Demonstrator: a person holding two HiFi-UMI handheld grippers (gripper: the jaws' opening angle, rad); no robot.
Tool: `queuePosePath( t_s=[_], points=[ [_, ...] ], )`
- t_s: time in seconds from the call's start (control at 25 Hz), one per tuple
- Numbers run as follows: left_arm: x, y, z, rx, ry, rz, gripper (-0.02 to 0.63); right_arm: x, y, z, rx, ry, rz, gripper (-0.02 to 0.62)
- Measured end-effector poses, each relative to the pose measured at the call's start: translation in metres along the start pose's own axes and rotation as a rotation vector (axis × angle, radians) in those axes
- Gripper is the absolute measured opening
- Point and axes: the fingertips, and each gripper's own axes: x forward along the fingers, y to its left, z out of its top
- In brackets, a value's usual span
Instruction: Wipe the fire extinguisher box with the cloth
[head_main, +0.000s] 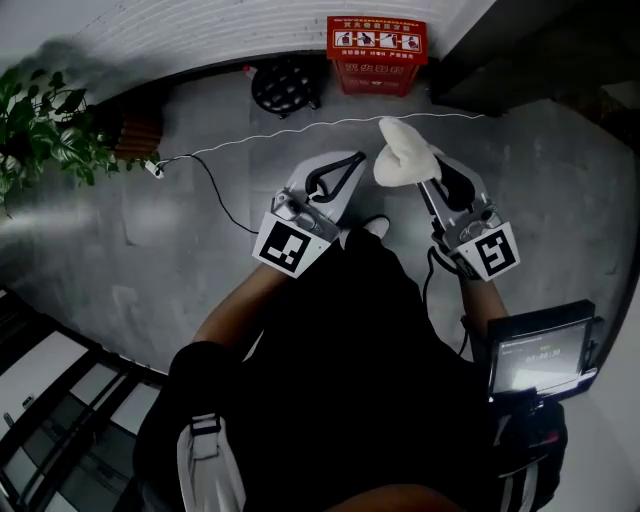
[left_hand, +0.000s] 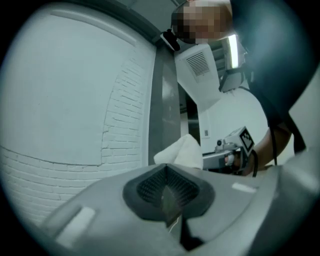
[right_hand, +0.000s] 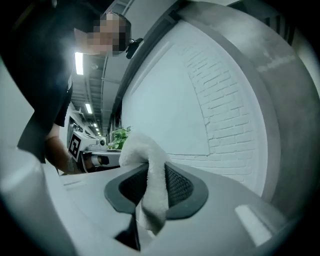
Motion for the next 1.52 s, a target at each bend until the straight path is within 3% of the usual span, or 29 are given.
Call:
queuePosePath(
  t_s=[0.24, 0.44, 1.04, 1.52],
  points=[
    [-0.032, -0.003, 0.034, 0.013, -0.056, -0.032, -0.002, 0.014, 0.042, 0.035, -0.078, -0.018, -0.011, 0.089],
    [-0.057, -0.005, 0.030, 0.017, -0.061, -0.037, -0.002, 0.014, 0.074, 0.035, -0.092, -0.028, -0.014, 0.089],
    [-0.058, 0.017, 0.037, 0.035, -0.089, -0.006, -0.002, 0.026, 0.075, 0.031, -0.097, -0.050, 0.004, 0.088],
    [-0.054, 0.008, 0.035, 0.048, -0.083, -0.015, -0.002, 0.017, 0.071, 0.030, -0.087, -0.050, -0.006, 0.089]
  ],
)
